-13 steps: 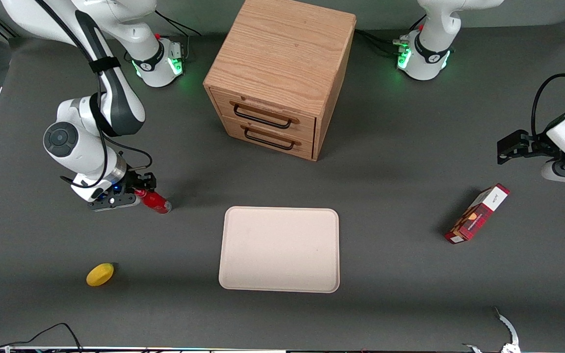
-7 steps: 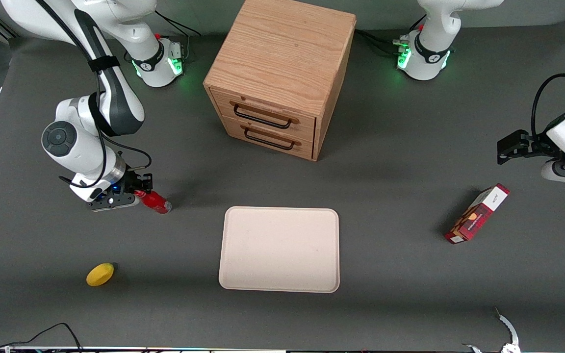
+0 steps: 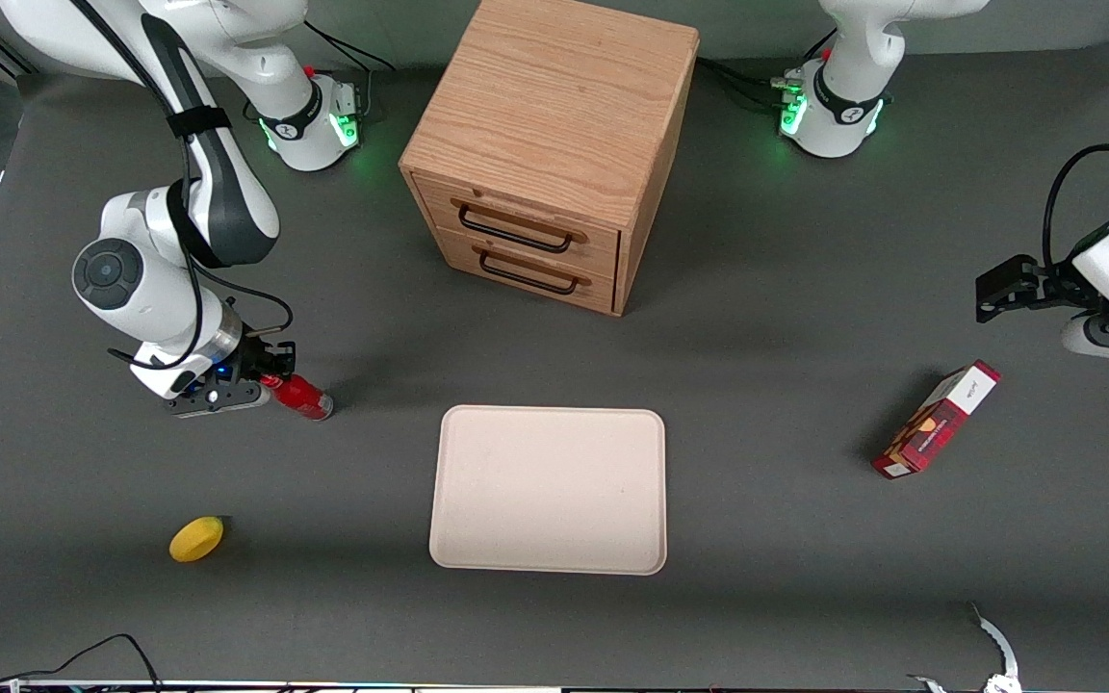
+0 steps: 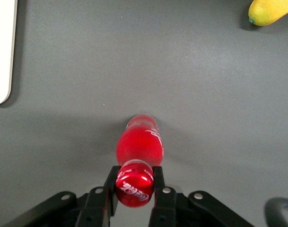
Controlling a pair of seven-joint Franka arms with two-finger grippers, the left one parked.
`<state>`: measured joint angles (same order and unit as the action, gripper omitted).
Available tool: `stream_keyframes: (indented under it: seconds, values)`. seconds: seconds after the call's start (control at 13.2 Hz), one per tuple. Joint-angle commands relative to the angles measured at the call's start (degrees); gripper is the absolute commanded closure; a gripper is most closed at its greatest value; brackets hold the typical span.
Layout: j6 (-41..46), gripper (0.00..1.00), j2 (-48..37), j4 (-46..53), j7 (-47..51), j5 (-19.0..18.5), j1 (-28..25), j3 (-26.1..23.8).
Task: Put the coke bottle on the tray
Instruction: 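Lift the held bottle up off the table with the right gripper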
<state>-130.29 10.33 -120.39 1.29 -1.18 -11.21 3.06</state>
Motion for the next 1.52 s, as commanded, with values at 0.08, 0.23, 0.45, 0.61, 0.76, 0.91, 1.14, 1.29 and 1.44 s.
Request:
stream_keyframes:
  seconds: [0.08,0.23,0.45,0.61,0.76,0.91,1.14,1.29,1.44]
  values:
    - [7.4,1.00,-0.5,6.3,-0.8,-0.8,0.1,-0.2]
    - [12.5,1.00,-0.1,11.1,-0.4,-0.8,-0.2,-0.2]
    - [20.3,1.00,0.4,19.0,-0.8,-0.8,0.0,-0.2]
    - [28.9,1.00,3.1,28.4,-0.7,-0.4,-0.1,-0.2]
    - [37.4,1.00,5.7,38.1,-0.1,0.1,-0.3,-0.2]
    - [45.1,1.00,9.0,48.0,0.6,0.5,-0.5,-0.2]
    - [50.7,1.00,13.7,58.9,1.9,1.6,-2.4,-0.1]
    - [49.7,1.00,16.4,61.5,6.3,1.6,-4.4,-0.1]
    - [47.3,1.00,21.0,65.2,6.4,1.7,-7.0,-0.1]
